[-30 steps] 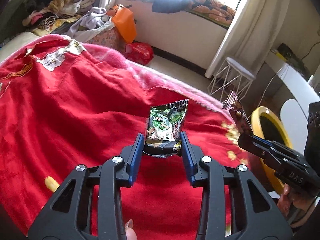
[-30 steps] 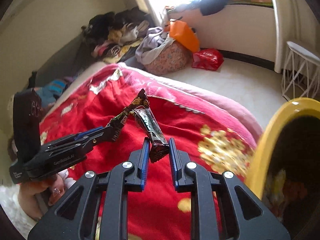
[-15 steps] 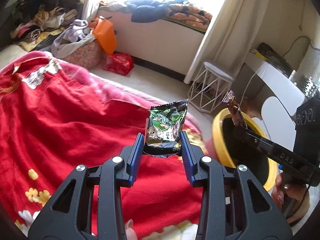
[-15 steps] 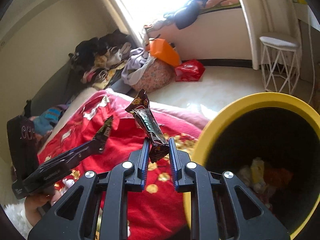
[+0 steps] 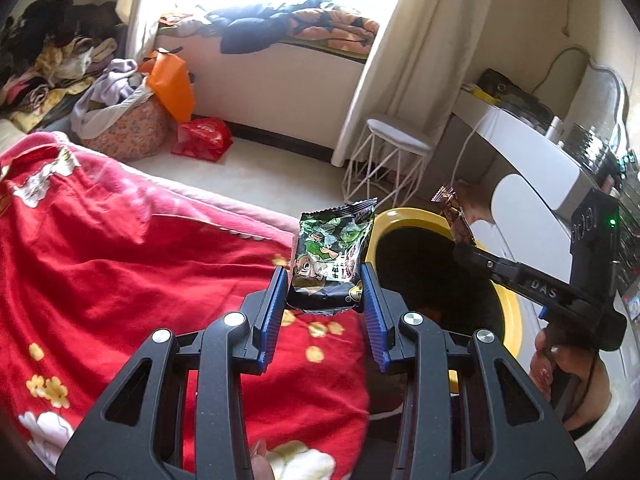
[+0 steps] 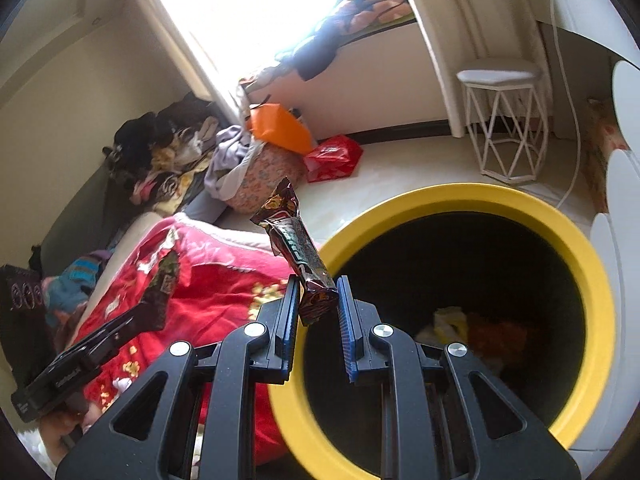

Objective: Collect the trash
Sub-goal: 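Carry green and chocolate wrappers over the bin with both tools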

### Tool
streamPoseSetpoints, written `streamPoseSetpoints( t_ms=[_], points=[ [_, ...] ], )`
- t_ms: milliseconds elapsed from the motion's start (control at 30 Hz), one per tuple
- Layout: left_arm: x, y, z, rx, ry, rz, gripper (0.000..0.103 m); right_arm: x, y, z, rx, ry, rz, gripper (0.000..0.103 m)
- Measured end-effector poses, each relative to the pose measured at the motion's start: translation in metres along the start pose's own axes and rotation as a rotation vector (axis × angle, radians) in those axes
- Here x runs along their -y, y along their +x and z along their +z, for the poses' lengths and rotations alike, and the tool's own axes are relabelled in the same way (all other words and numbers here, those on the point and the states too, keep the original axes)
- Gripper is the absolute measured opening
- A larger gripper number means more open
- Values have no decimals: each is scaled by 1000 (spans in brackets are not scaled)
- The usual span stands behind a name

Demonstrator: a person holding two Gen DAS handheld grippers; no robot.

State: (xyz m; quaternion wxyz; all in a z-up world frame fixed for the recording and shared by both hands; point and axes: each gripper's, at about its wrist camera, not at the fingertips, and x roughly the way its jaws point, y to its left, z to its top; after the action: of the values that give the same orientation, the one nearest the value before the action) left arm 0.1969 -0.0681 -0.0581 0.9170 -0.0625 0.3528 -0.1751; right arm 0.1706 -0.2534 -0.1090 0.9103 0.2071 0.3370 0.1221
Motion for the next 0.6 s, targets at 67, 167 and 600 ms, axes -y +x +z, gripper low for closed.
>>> streamPoseSetpoints(
  t_ms=[67,167,600],
  points=[
    [7,1,-1,-2,7,-9,30,7,-6,0,10,9,-13,18],
    [16,3,-2,-6,25,-24,30,19,-13,0,24,27,-34,18],
    [55,11,-14,-40,88,-88,30,49,-28,0,43,83,-109,18]
  ],
)
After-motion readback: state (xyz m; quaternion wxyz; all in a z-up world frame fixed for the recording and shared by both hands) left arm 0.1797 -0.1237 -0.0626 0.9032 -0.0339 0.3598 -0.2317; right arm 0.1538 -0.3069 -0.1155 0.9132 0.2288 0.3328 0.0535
